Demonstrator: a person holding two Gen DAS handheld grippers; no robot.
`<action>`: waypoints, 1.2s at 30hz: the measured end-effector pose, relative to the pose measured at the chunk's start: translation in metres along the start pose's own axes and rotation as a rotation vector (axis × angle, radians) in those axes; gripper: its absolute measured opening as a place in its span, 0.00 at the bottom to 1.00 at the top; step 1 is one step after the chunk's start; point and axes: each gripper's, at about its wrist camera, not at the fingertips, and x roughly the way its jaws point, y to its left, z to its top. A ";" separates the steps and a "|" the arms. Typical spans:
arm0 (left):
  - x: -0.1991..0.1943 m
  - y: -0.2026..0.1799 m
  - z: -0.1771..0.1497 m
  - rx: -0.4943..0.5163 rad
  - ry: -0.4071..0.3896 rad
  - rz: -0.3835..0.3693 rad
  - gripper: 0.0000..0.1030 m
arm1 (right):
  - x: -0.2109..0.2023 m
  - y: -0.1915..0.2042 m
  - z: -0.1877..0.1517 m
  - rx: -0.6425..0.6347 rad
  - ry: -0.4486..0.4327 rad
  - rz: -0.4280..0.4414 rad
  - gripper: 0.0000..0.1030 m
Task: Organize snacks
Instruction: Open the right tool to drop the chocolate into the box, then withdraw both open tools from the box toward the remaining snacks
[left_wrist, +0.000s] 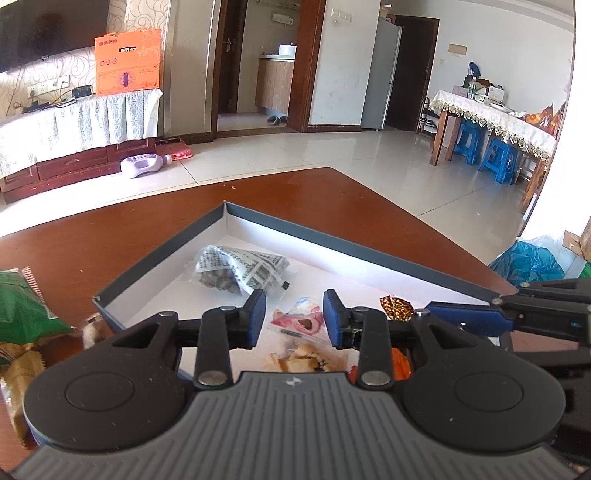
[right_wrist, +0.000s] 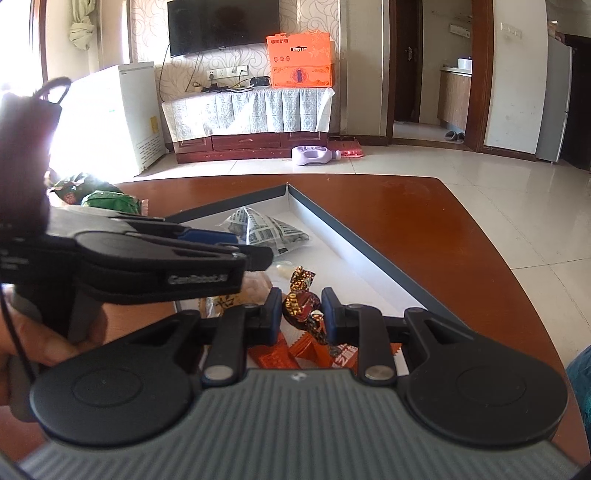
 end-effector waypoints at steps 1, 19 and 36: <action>-0.002 0.000 -0.002 0.005 0.003 0.002 0.39 | 0.001 0.000 0.000 0.000 0.004 0.001 0.25; -0.003 -0.013 -0.010 0.026 0.042 -0.025 0.43 | 0.009 -0.009 -0.008 0.012 0.054 -0.085 0.27; -0.023 -0.003 -0.011 0.019 0.021 0.001 0.52 | -0.033 -0.010 -0.003 0.145 -0.112 -0.182 0.83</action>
